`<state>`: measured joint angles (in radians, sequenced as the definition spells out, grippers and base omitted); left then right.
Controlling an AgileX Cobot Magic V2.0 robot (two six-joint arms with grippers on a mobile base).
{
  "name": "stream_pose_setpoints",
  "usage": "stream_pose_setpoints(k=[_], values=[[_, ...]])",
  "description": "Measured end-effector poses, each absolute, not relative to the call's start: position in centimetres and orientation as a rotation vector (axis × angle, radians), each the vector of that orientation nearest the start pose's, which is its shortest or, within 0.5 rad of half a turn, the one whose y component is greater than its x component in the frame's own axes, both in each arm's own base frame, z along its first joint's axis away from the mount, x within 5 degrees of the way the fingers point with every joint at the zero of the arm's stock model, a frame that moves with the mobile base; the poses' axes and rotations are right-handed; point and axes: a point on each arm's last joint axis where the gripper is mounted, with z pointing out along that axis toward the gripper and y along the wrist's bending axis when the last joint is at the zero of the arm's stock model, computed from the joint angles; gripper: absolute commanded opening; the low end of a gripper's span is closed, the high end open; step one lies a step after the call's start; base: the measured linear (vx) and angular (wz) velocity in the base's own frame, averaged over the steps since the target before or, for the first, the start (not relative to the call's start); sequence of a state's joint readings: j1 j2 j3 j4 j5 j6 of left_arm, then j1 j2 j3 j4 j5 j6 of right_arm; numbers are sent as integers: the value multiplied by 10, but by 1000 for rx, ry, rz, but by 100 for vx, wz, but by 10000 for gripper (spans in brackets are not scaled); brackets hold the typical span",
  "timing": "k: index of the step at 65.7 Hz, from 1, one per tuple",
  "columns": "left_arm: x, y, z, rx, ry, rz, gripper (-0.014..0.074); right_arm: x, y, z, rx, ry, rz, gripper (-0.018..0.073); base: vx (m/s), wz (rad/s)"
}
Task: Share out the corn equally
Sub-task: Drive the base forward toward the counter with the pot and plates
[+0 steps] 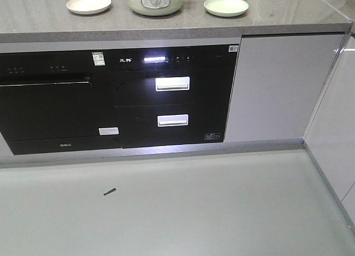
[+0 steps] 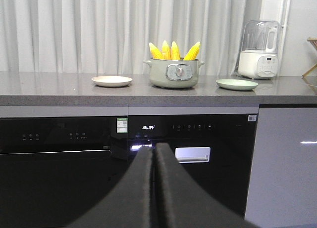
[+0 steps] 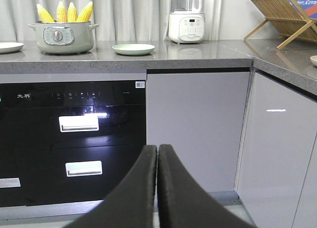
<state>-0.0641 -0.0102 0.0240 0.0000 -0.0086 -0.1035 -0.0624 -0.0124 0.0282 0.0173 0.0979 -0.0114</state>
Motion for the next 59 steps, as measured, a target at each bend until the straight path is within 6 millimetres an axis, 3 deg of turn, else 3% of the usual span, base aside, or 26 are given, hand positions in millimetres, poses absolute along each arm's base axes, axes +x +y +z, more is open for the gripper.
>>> stream_pose_setpoints(k=[59], values=[[56, -4, 206, -29, 1490, -135, -6, 57, -3, 195, 53, 1597, -43, -1, 9, 1]])
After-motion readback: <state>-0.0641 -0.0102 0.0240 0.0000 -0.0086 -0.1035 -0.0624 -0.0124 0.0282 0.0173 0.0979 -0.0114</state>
